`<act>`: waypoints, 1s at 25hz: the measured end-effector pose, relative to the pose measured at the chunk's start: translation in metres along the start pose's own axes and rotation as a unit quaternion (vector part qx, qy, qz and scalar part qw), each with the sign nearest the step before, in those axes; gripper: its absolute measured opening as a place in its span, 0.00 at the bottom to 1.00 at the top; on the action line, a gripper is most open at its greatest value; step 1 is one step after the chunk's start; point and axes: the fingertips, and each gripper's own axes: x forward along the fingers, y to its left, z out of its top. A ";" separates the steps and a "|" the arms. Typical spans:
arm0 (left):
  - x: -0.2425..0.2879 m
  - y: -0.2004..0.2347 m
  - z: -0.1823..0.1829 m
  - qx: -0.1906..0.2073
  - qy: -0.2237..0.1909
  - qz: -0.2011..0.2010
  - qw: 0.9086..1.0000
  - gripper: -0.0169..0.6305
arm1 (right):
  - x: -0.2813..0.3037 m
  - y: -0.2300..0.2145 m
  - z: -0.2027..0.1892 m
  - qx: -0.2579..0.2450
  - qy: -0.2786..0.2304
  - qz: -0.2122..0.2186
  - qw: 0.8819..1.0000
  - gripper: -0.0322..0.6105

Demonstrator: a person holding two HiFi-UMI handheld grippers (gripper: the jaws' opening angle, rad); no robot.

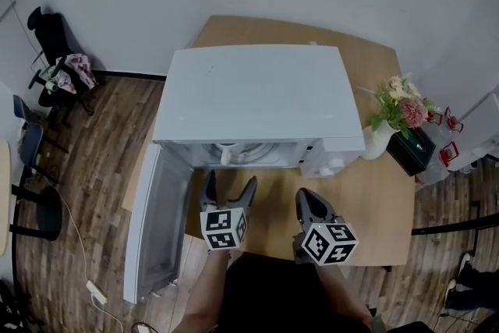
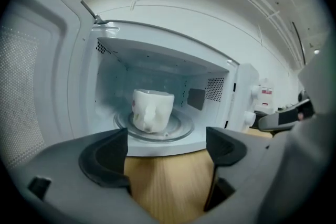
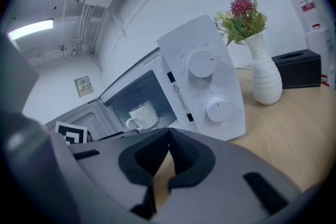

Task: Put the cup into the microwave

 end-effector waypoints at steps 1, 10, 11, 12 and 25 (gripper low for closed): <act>-0.004 -0.003 -0.001 0.000 0.001 -0.004 1.000 0.75 | -0.002 -0.001 0.000 0.001 -0.001 -0.002 1.000 0.04; -0.042 -0.040 -0.002 0.017 -0.001 -0.062 0.998 0.74 | -0.016 -0.005 -0.003 0.004 -0.008 -0.022 1.000 0.04; -0.046 -0.043 -0.002 0.015 -0.002 -0.067 0.998 0.74 | -0.018 -0.005 -0.004 0.005 -0.008 -0.023 1.000 0.04; -0.050 -0.046 -0.003 0.013 -0.002 -0.072 0.997 0.74 | -0.019 -0.004 -0.005 0.005 -0.008 -0.023 1.000 0.04; -0.081 -0.054 0.025 0.029 -0.027 -0.087 0.995 0.68 | -0.029 0.009 -0.005 0.002 -0.014 -0.025 1.000 0.04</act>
